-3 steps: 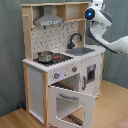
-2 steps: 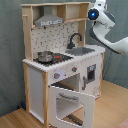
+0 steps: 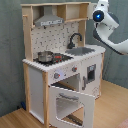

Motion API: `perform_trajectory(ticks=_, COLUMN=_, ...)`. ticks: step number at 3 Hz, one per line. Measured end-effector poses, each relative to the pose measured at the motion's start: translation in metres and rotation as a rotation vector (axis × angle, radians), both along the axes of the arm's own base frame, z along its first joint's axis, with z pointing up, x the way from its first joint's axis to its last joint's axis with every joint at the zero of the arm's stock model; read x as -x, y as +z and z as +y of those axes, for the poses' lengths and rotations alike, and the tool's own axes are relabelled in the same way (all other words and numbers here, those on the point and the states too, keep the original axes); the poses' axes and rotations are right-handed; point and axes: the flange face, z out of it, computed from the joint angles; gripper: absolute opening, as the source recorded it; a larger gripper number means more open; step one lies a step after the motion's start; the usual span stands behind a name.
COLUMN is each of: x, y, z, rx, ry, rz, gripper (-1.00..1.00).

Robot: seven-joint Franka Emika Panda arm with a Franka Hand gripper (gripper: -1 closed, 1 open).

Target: Play with the kitchen

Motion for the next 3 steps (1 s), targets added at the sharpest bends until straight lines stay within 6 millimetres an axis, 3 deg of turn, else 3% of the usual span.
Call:
perform_trajectory(ticks=1, x=0.0, y=0.0, z=0.001, rx=0.001, ry=0.003, rz=-0.001, gripper=1.0)
perform_trajectory(ticks=2, x=0.001, y=0.0, z=0.004, rx=0.005, ry=0.012, rz=-0.002, gripper=1.0)
perform_trajectory(ticks=3, x=0.013, y=-0.005, z=0.051, rx=0.078, ry=0.143, rz=-0.013, gripper=1.0)
